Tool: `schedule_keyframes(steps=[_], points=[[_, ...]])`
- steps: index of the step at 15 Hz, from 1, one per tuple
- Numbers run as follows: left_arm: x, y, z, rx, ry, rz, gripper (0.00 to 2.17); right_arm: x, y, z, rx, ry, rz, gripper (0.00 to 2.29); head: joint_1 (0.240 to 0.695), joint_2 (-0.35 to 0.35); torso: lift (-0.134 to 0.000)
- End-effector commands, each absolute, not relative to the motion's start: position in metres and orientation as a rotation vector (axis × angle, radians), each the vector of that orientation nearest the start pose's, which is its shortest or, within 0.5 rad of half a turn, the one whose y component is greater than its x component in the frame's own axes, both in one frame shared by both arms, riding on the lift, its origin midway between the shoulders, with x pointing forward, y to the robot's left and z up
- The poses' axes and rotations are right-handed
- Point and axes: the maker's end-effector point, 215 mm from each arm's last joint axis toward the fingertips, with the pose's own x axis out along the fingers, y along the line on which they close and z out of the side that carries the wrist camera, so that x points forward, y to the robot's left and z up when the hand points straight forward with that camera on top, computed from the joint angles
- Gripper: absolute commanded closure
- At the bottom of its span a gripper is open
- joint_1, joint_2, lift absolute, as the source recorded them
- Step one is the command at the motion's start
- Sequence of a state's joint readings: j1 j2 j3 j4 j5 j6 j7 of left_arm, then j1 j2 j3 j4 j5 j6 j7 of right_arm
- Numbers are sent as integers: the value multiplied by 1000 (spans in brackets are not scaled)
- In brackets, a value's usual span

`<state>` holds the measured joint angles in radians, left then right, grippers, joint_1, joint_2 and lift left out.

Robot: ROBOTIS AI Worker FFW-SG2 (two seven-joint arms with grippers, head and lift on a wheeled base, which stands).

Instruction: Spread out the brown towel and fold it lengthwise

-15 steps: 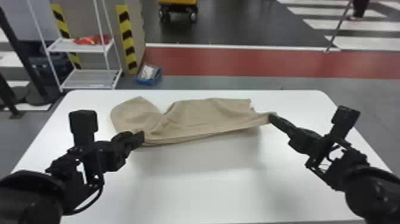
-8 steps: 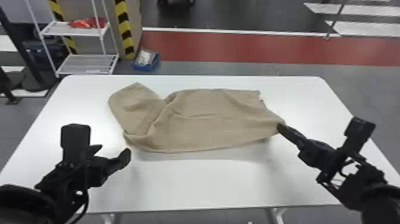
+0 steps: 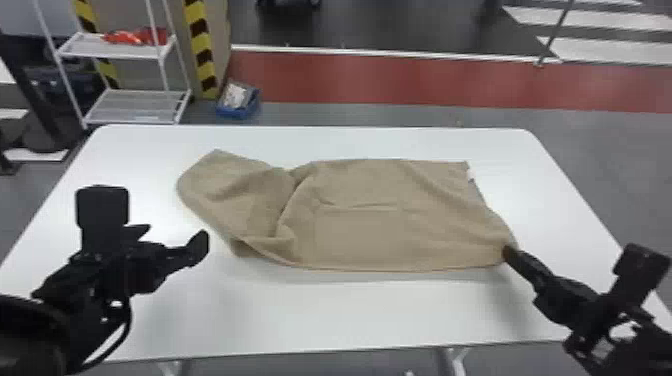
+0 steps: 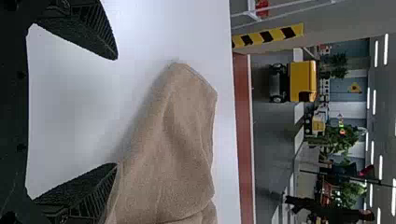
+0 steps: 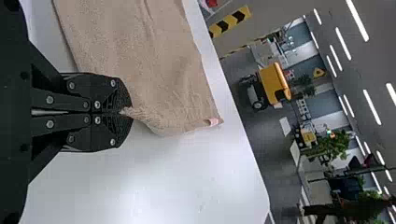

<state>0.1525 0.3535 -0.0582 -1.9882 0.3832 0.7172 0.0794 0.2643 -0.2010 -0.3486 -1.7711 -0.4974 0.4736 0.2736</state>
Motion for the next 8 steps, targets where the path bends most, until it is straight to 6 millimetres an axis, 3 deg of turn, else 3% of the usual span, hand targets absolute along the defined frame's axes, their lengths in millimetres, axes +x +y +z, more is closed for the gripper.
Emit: schedule_keyframes(steps=[1, 3, 6, 8], points=[[513, 239, -413, 32, 499, -153, 73, 468, -406, -452, 327, 379, -26, 1663, 695, -123, -120], [516, 236, -414, 23, 500, -157, 76, 465, -407, -455, 292, 376, -35, 1663, 695, -174, -120], [522, 223, -414, 40, 498, -178, 93, 460, -437, -464, 262, 372, -116, 1663, 695, -194, -120], [523, 216, -415, 46, 503, -191, 100, 460, -442, -464, 256, 372, -123, 1663, 695, -224, -120]])
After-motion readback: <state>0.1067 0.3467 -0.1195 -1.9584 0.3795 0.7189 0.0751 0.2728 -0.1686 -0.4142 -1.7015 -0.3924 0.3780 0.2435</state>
